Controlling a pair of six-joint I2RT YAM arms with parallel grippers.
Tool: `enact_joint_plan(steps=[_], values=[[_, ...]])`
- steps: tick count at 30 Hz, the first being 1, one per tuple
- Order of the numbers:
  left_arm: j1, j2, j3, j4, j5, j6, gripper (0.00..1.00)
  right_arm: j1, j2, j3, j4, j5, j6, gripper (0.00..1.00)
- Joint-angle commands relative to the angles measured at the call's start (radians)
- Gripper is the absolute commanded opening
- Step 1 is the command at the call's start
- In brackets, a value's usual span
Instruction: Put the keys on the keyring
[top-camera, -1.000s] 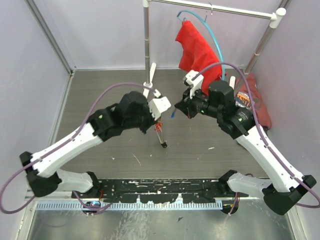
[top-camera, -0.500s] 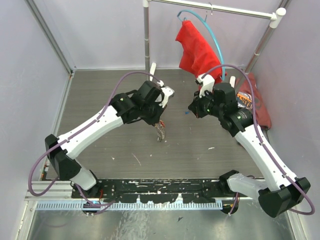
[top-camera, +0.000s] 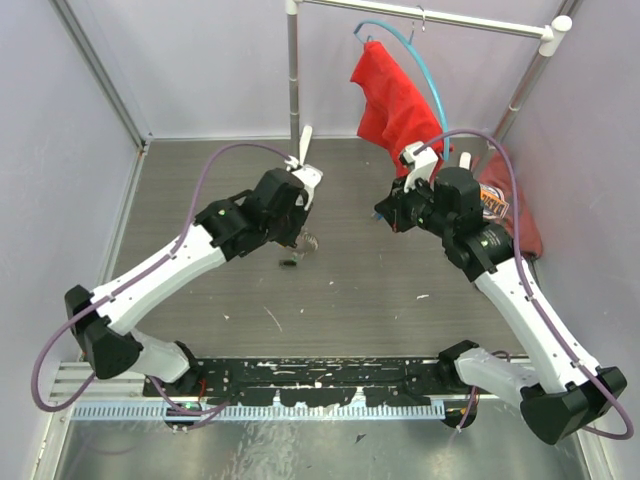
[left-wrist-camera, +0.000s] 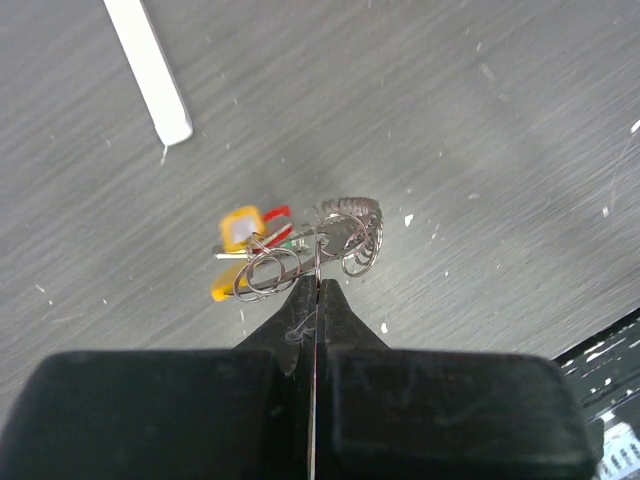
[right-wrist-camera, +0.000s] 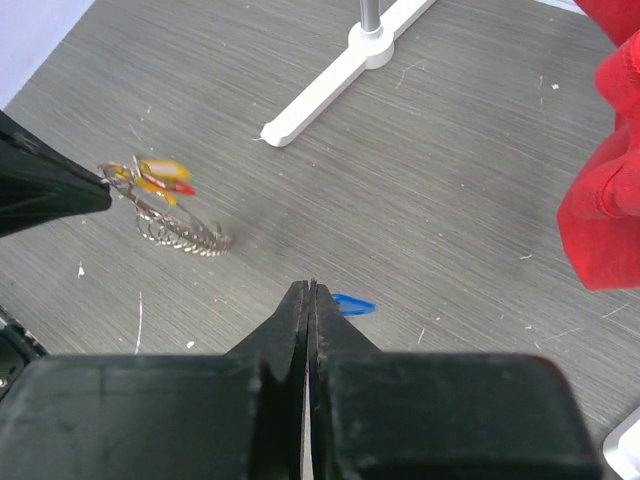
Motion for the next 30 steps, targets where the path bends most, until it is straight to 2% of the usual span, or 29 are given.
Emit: enact_joint_plan(steps=[1, 5, 11, 18, 21, 24, 30], values=[[0.004, -0.061, 0.052, 0.096, -0.008, 0.019, 0.00, -0.004, 0.027, 0.085, 0.000, -0.031, 0.021, 0.01], [0.003, -0.083, 0.050, 0.123, 0.056, 0.086, 0.00, -0.004, -0.006, 0.084, 0.014, -0.097, -0.012, 0.01], [0.003, -0.182, -0.034, 0.281, 0.128, 0.194, 0.00, -0.003, -0.011, 0.106, -0.039, -0.268, -0.131, 0.01], [0.003, -0.302, -0.101, 0.427, 0.226, 0.329, 0.00, -0.004, -0.011, 0.157, -0.042, -0.500, -0.179, 0.01], [0.002, -0.341, -0.129, 0.476, 0.294, 0.395, 0.00, -0.004, -0.001, 0.175, -0.002, -0.622, -0.154, 0.01], [-0.003, -0.383, -0.164, 0.513, 0.411, 0.508, 0.00, -0.003, -0.005, 0.177, 0.067, -0.664, -0.103, 0.01], [-0.003, -0.379, -0.115, 0.465, 0.388, 0.583, 0.00, -0.004, 0.002, 0.198, 0.158, -0.769, -0.040, 0.01]])
